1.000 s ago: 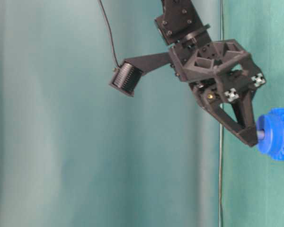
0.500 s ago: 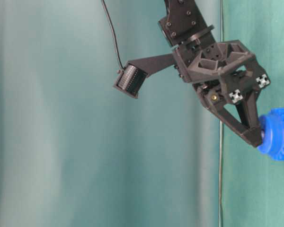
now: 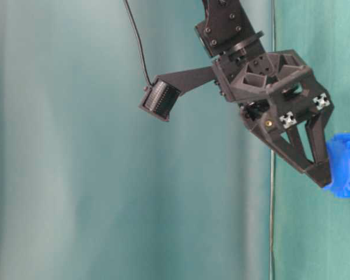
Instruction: Insert the shaft placed at a random location into the center hole of the small gear at another random location.
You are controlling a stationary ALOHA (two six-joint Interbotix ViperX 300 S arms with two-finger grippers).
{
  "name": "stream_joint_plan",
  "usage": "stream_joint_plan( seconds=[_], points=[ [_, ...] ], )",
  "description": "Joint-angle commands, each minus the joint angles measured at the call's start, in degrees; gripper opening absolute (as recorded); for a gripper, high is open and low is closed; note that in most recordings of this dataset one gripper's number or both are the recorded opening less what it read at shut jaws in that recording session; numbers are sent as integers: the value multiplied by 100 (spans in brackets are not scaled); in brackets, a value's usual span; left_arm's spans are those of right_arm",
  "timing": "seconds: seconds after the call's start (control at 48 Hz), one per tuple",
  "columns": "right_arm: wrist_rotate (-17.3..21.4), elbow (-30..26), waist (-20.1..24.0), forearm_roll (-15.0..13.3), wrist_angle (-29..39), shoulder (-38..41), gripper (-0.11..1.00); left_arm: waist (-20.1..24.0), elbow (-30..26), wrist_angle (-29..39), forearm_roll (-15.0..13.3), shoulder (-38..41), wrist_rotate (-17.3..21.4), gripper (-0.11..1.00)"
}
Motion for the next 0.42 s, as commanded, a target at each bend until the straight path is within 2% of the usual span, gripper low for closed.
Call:
stream_joint_plan(
  seconds=[0.0, 0.396],
  points=[
    [97, -44, 9, 9, -18, -316, 69, 9, -105, -26, 9, 35, -9, 0],
    [70, 229, 9, -9, 237, -1055, 70, 9, -114, -26, 9, 9, -9, 0]
  ],
)
